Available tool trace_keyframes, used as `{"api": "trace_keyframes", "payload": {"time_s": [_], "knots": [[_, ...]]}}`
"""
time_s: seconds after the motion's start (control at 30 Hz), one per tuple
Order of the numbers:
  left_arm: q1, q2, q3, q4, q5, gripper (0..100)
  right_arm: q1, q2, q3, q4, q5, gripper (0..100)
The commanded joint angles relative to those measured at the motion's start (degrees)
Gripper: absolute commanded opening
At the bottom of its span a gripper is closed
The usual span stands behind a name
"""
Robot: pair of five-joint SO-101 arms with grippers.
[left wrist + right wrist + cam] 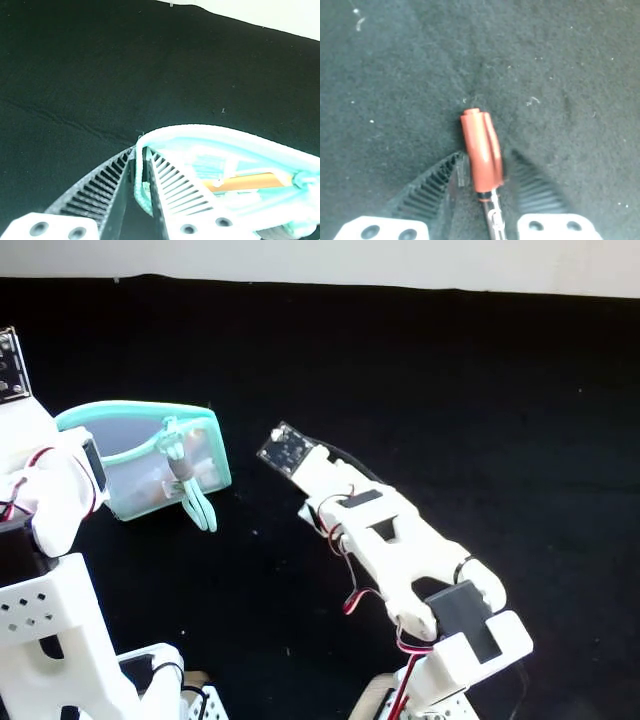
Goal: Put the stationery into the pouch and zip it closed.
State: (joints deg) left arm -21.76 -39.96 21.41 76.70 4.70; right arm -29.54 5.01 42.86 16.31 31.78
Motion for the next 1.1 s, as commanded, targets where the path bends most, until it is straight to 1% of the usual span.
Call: {"api": "trace_keyframes", "payload": {"time_s": [0.0, 0.1, 0.3, 0.43, 0.53, 0.67, 0.83, 1.07], "knots": [[-0.31, 1.71, 2.68, 0.09, -0.18, 1, -0.04, -1.27, -1.27, -0.57, 0.53, 0.2], [-0.31, 1.71, 2.68, 0.09, -0.18, 1, 0.04, -3.21, -1.10, -0.57, 0.09, 0.7], [-0.31, 1.71, 2.68, 0.09, -0.18, 1, 0.13, -9.98, -1.01, -0.40, -4.48, 0.7], [-0.31, 1.71, 2.68, 0.09, -0.18, 1, -0.04, -16.48, -1.54, 4.44, -5.63, 0.6], [-0.31, 1.71, 2.68, 0.09, -0.18, 1, -0.13, -22.20, -1.54, 6.02, -5.80, 0.6], [-0.13, 1.71, 2.68, 0.09, -0.18, 1, -0.22, -30.64, -1.63, 6.64, -10.99, 0.6], [-0.13, 1.71, 2.68, 0.09, -0.18, 1, -3.21, -38.90, -4.79, 6.81, -17.58, 0.6], [-0.13, 1.71, 2.68, 0.09, -0.18, 1, -7.52, -40.04, -15.25, 6.81, -22.77, 0.6]]}}
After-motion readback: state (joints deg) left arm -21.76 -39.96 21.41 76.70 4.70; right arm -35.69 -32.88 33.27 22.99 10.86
